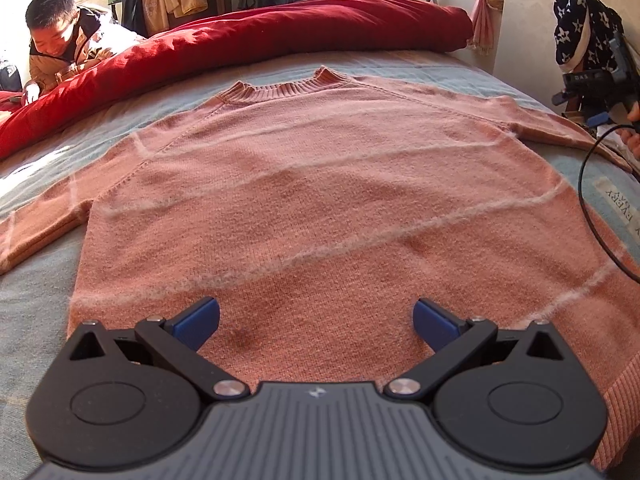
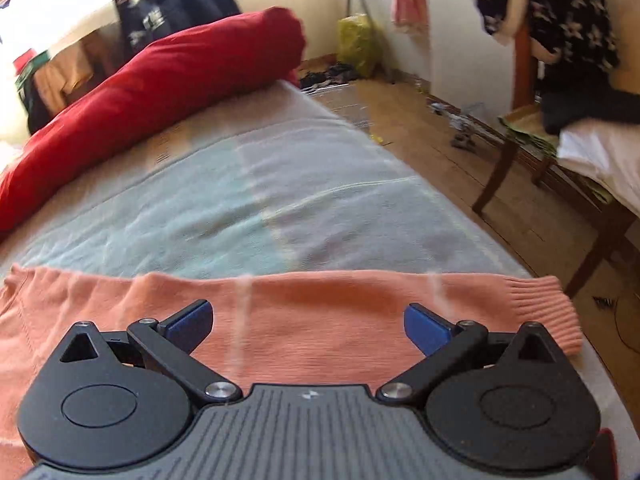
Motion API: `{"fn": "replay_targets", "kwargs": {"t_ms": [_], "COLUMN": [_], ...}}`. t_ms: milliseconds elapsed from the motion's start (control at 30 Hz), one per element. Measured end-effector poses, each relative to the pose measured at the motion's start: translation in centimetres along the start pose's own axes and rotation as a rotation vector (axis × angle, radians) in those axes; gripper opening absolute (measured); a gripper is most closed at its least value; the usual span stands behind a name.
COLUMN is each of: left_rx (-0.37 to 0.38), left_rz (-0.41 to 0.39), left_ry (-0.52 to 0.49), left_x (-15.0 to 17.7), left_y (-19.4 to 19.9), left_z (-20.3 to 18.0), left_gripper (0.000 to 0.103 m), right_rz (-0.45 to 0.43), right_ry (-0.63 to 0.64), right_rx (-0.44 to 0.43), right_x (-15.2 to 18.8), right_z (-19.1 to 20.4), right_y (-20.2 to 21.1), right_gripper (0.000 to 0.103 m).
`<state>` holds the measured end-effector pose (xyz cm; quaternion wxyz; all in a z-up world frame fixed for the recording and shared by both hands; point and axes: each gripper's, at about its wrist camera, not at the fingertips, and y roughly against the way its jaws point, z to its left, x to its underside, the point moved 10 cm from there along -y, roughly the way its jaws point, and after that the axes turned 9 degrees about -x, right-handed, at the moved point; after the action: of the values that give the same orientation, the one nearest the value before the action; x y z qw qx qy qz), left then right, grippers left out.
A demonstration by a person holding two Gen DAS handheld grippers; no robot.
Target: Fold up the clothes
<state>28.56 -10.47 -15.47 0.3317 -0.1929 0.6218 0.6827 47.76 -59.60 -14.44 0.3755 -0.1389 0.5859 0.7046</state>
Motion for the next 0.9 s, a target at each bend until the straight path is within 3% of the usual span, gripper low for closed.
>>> {"fn": "replay_targets", "kwargs": {"t_ms": [100, 167, 267, 400, 533, 700, 900], "left_rx": [-0.002, 0.01, 0.019, 0.025, 0.034, 0.043, 0.047], "left_rz": [0.003, 0.005, -0.001, -0.008, -0.006, -0.005, 0.0], "left_ry": [0.012, 0.009, -0.005, -0.003, 0.019, 0.031, 0.037], "left_x": [0.1, 0.2, 0.3, 0.4, 0.7, 1.0, 1.3], "left_y": [0.0, 0.0, 0.1, 0.0, -0.4, -0.4, -0.1], "left_z": [0.2, 0.1, -0.2, 0.2, 0.7, 0.7, 1.0], "left_gripper": [0.102, 0.102, 0.102, 0.102, 0.103, 0.103, 0.102], "right_rz": [0.054, 0.08, 0.024, 0.033, 0.074, 0.133, 0.041], "right_ry": [0.071, 0.083, 0.054, -0.066, 0.012, 0.118, 0.021], "right_rx": [0.05, 0.103, 0.15, 0.119, 0.045, 0.147, 0.075], "right_x": [0.5, 0.7, -0.9, -2.7, -1.6, -0.1, -3.3], "right_z": [3.3, 3.2, 1.7, 0.9, 4.7, 5.9, 4.2], "right_y": [-3.2, -5.4, -6.8, -5.9, -4.0, -7.5, -7.3], "right_gripper": [0.103, 0.103, 0.103, 0.103, 0.103, 0.103, 0.103]}}
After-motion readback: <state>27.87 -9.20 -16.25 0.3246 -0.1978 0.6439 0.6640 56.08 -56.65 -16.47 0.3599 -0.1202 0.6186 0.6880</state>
